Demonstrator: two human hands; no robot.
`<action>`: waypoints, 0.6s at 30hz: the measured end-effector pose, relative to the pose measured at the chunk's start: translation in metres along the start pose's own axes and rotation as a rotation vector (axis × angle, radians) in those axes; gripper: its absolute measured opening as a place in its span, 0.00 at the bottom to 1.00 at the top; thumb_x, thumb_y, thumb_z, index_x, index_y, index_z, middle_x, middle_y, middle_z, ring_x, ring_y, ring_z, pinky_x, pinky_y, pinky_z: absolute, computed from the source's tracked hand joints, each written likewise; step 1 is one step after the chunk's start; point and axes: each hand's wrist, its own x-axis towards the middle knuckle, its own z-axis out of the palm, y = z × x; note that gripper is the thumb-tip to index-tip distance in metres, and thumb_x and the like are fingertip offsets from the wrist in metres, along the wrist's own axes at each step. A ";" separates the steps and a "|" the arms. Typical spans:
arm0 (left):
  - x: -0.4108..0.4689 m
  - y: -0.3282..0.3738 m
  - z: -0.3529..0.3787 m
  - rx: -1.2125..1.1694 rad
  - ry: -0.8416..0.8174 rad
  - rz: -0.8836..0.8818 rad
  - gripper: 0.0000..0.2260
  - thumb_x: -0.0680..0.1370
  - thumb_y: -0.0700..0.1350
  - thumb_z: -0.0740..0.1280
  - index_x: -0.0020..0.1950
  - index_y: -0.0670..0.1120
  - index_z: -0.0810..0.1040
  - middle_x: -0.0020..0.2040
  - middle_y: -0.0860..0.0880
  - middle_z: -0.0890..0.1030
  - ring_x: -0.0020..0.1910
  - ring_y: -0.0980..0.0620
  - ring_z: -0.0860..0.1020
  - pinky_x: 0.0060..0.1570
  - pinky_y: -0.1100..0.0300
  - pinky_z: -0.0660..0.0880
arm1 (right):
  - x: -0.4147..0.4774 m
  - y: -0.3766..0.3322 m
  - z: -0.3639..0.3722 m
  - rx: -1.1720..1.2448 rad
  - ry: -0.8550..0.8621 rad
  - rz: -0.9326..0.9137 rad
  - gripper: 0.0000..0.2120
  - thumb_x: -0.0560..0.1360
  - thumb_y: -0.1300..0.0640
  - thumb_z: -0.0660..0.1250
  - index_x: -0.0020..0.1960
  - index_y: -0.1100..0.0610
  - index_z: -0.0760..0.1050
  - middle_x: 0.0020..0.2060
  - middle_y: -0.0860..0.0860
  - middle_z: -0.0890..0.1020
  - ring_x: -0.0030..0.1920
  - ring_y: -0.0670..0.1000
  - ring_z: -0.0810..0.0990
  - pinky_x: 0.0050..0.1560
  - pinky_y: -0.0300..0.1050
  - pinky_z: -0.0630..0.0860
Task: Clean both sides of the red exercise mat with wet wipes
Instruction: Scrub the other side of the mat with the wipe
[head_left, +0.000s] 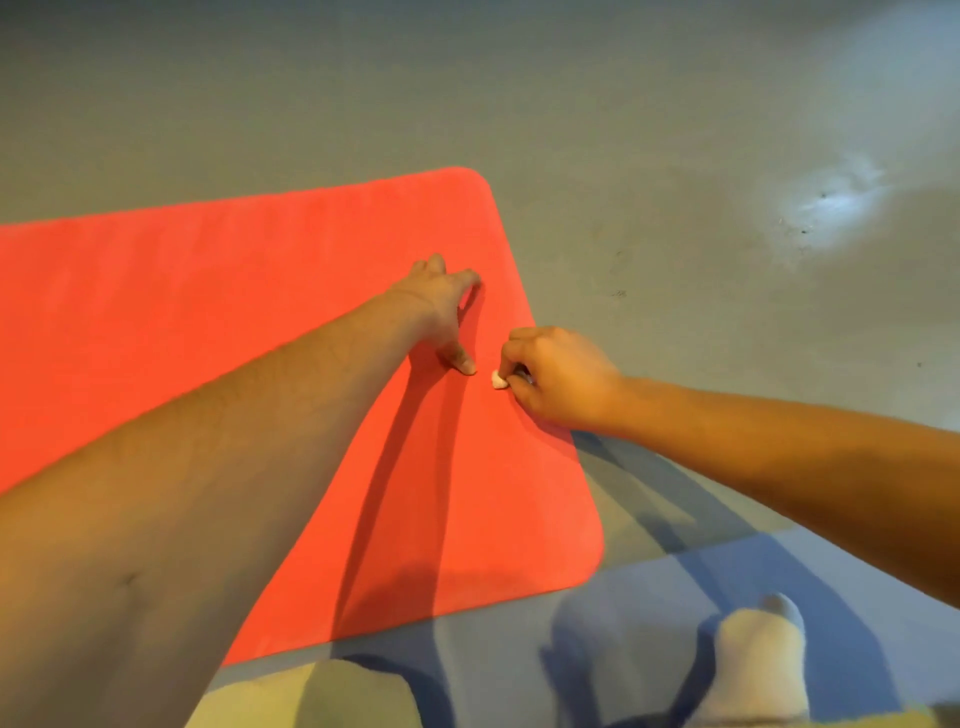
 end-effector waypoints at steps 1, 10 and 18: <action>0.004 -0.001 -0.001 0.009 -0.028 -0.020 0.64 0.54 0.66 0.85 0.83 0.55 0.56 0.76 0.40 0.62 0.77 0.36 0.61 0.74 0.45 0.67 | 0.010 0.002 0.001 0.004 0.010 0.023 0.06 0.72 0.57 0.65 0.45 0.50 0.80 0.45 0.46 0.80 0.45 0.54 0.80 0.39 0.48 0.75; 0.025 -0.016 -0.006 0.045 -0.059 0.023 0.59 0.54 0.72 0.81 0.80 0.51 0.66 0.71 0.41 0.68 0.71 0.37 0.69 0.71 0.46 0.71 | 0.140 0.040 -0.008 -0.076 0.119 0.297 0.07 0.73 0.58 0.66 0.47 0.52 0.82 0.49 0.55 0.84 0.49 0.61 0.82 0.40 0.46 0.71; 0.055 -0.033 0.002 -0.219 0.276 0.008 0.14 0.78 0.46 0.67 0.61 0.57 0.84 0.64 0.45 0.76 0.66 0.41 0.75 0.65 0.49 0.73 | 0.085 0.034 0.006 -0.015 0.158 0.046 0.05 0.72 0.59 0.65 0.44 0.53 0.79 0.45 0.51 0.80 0.47 0.57 0.80 0.39 0.49 0.72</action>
